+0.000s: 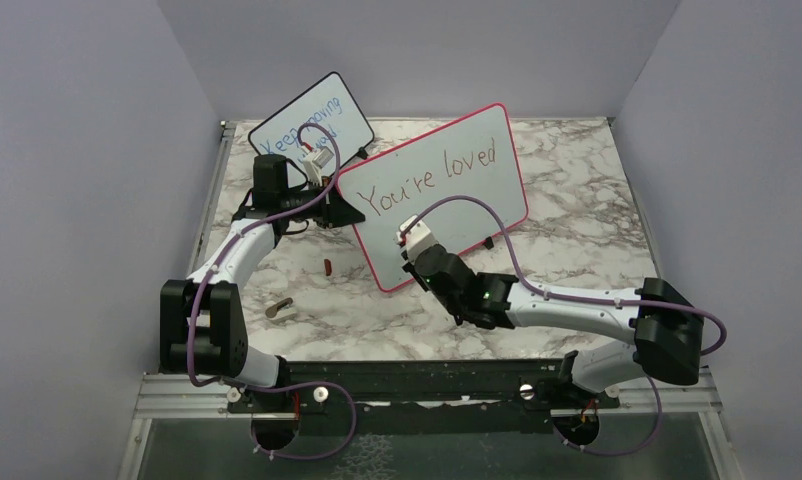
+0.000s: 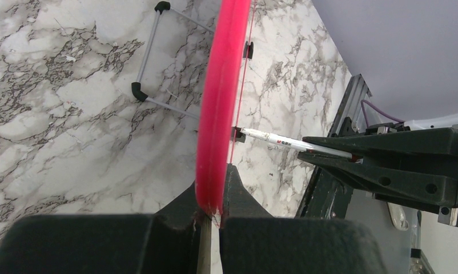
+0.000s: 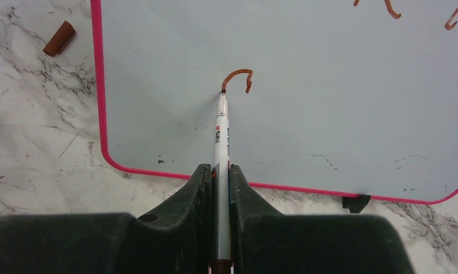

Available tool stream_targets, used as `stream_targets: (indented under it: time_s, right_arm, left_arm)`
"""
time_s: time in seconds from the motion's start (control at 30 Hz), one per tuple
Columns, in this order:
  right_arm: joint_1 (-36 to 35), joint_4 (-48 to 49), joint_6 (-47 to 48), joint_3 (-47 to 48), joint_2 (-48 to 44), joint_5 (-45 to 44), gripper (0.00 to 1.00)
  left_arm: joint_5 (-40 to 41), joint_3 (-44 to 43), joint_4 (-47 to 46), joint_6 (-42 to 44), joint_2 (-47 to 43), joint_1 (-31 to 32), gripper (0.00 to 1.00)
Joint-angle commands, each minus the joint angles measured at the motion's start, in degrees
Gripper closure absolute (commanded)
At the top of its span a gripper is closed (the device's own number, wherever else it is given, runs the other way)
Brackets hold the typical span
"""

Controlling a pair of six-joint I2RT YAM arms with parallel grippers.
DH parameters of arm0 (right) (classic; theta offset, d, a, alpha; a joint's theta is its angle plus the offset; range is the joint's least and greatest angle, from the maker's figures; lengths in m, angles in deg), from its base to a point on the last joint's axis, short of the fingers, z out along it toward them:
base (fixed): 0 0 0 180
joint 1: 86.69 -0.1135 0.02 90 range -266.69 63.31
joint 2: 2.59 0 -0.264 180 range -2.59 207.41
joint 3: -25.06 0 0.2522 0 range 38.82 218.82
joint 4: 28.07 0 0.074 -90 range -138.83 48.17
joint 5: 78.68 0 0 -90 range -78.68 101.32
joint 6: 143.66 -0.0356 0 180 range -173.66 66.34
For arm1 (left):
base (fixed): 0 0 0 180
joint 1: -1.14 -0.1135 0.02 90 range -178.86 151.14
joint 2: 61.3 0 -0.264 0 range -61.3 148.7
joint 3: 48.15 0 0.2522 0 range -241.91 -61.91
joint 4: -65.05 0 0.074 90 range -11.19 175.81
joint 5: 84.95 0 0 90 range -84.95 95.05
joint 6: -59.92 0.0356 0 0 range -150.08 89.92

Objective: Write a sentence on the whiteboard

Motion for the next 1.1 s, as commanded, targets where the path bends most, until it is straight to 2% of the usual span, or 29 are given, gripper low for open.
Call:
stream_targets:
  time_s: [0.0, 0.23, 0.53, 1.07]
  right_arm:
    - [-0.2, -4.4, -1.5, -1.7, -0.7, 0.5, 1.0]
    - [-0.2, -4.6, -1.1, -1.9, -0.7, -2.5, 1.0]
    - [-0.2, 0.0, -0.6, -2.2, -1.0, -5.6, 0.99]
    - [0.2, 4.3, 2.6, -1.1, -1.8, -5.8, 1.0]
  left_arm:
    - [6.4, 0.7, 2.6, 0.4, -0.1, -0.5, 1.0]
    - [6.5, 0.7, 2.8, 0.5, -0.1, -0.5, 1.0]
    - [6.6, 0.7, 3.0, 0.8, -0.2, -0.3, 1.0]
    - [6.5, 0.5, 3.2, 1.0, -0.2, -0.1, 1.0]
